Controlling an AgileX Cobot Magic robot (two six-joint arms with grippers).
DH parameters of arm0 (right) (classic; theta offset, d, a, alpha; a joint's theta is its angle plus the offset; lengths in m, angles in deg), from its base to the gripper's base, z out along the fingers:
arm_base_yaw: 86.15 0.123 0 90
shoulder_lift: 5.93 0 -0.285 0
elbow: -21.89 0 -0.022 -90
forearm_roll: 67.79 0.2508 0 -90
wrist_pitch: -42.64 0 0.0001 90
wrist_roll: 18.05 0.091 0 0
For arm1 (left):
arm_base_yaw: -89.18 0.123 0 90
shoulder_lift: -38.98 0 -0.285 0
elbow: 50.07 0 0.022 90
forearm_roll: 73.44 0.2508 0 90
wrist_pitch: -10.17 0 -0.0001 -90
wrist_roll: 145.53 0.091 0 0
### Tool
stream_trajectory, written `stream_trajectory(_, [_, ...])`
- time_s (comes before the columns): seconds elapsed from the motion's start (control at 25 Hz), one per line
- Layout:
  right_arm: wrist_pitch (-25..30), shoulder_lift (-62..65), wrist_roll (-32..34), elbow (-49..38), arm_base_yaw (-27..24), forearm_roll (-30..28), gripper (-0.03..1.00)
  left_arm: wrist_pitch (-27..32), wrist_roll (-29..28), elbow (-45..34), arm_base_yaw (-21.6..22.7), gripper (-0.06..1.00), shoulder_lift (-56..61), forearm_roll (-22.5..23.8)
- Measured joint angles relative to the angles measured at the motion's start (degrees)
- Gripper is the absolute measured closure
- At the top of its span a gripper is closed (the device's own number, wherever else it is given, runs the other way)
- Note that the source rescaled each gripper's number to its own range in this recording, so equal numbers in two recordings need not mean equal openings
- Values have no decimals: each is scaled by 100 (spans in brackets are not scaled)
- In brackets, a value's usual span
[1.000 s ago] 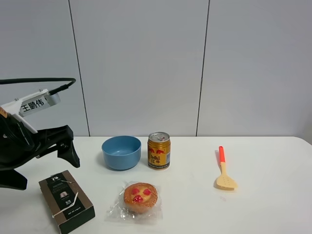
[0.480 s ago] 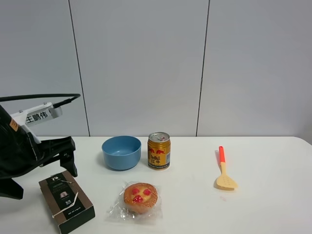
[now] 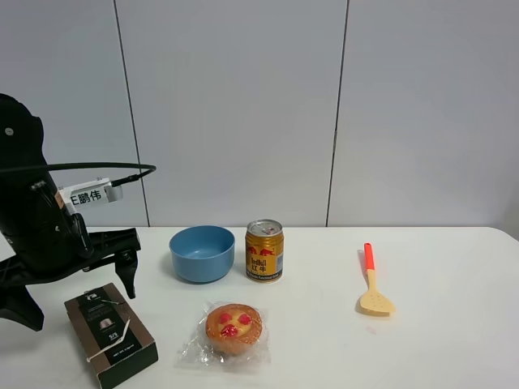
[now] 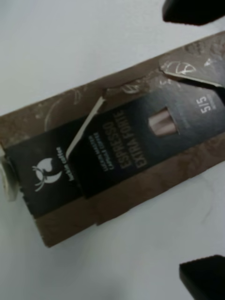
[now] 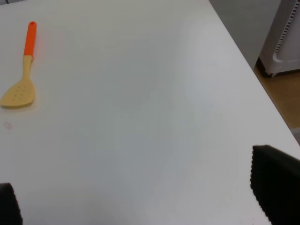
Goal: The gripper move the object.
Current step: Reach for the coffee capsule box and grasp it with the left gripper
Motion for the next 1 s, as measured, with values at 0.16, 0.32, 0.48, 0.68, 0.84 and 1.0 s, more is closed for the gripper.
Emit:
stream_trajectory(0.16, [0,0,0,0,0,0,-3,-253,-383,20,-4,-5,-18,-5])
stream_trajectory(0.32, [0,0,0,0,0,0,-3,-459,-933,20,-4,-5,-18,-5])
stream_trajectory(0.48, [0,0,0,0,0,0,-3,-482,-1470,20,-4,-5,-18,128])
stream_trajectory(0.68, [0,0,0,0,0,0,-3,-309,-2004,20,-4,-5,-69,542])
stream_trajectory(0.84, [0,0,0,0,0,0,-3,-302,-2078,20,-40,-5,-241,598])
stream_trajectory(1.0, [0,0,0,0,0,0,-3,-331,-2085,96,-152,-5,-429,598])
